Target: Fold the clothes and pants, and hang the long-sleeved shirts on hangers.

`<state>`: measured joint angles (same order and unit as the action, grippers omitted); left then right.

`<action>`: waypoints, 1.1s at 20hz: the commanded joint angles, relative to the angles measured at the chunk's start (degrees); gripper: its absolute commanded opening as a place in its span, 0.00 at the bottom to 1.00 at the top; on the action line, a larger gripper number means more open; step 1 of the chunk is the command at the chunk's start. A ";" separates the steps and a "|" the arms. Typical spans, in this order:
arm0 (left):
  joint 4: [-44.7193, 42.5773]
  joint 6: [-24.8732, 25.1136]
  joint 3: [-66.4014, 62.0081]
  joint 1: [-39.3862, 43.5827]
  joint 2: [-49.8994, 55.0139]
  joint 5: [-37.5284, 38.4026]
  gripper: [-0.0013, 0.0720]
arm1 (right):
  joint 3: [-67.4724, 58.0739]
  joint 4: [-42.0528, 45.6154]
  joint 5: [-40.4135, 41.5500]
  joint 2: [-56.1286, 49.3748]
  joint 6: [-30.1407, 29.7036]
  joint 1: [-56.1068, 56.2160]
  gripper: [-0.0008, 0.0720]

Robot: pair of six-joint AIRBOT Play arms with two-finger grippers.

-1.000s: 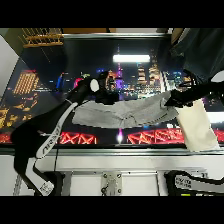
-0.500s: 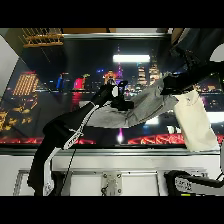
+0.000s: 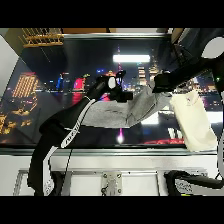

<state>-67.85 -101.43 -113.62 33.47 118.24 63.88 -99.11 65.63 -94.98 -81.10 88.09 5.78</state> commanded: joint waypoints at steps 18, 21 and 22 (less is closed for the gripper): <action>-0.13 4.90 0.39 -36.76 -26.29 9.16 0.03 | -0.22 -20.59 48.70 -25.35 5.33 35.23 0.97; -0.15 5.22 5.18 -38.84 -30.03 7.39 0.03 | -0.20 -37.16 53.00 -26.64 -7.52 35.91 1.00; -0.15 5.22 7.43 -39.34 -31.76 5.79 0.03 | -0.13 -37.48 52.57 -25.64 -8.79 35.45 0.99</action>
<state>-67.99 -96.51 -110.52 -3.64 90.32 72.01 -99.26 38.94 -48.56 -105.73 87.31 40.38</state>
